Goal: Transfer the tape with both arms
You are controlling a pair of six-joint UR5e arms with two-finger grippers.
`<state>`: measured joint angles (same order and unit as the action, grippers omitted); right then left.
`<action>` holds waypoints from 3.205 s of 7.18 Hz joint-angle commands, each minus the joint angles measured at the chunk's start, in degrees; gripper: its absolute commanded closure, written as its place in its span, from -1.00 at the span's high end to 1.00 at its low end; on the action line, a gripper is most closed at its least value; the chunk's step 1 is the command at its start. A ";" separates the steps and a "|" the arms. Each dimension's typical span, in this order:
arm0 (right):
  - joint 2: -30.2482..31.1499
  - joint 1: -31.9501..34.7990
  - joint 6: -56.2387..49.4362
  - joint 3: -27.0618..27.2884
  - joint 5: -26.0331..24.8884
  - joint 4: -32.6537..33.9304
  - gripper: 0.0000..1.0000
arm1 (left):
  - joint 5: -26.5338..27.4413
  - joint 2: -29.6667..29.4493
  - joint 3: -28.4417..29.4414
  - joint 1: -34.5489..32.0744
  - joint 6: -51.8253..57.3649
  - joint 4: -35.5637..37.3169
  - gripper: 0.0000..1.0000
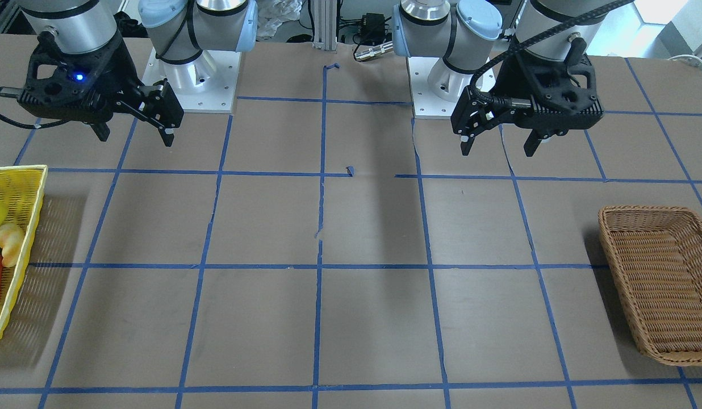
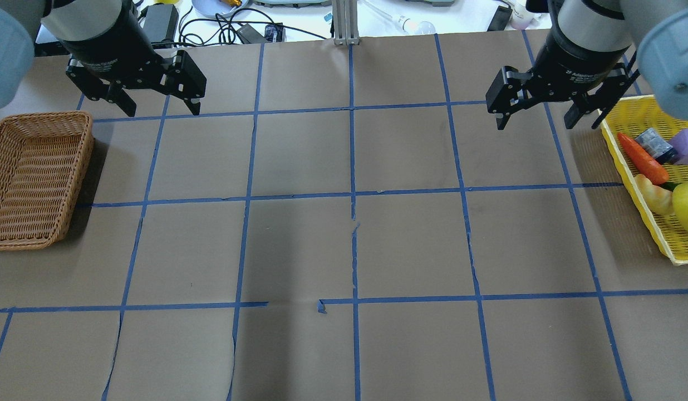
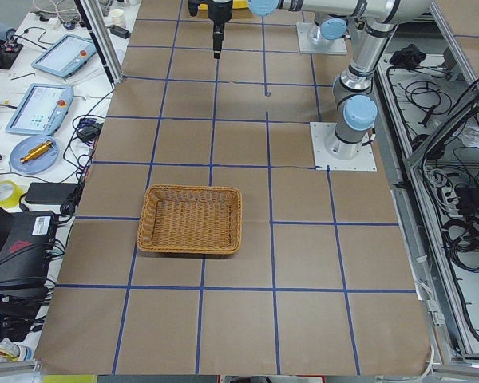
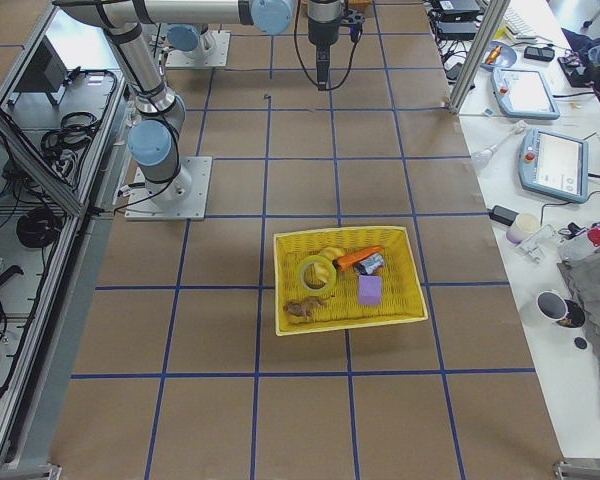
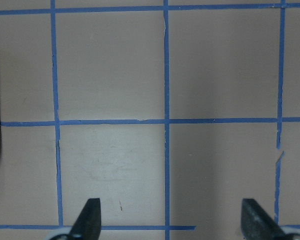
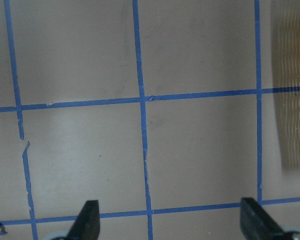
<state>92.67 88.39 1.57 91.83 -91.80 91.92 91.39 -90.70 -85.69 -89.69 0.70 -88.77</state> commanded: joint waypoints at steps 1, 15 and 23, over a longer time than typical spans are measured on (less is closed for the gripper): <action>0.06 0.03 -0.16 0.19 -0.31 0.18 1.00 | 0.01 0.00 0.00 0.04 0.00 0.00 1.00; -0.20 -0.06 -0.16 0.81 -0.49 1.15 1.00 | 0.01 -0.09 0.00 -0.05 0.00 0.00 1.00; -7.28 -34.77 -39.24 0.98 1.79 2.55 1.00 | 0.01 -0.09 0.00 -0.05 0.00 0.00 1.00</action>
<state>89.09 63.43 -31.06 92.76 -90.84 93.70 91.41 -90.79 -85.75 -89.74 0.70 -88.77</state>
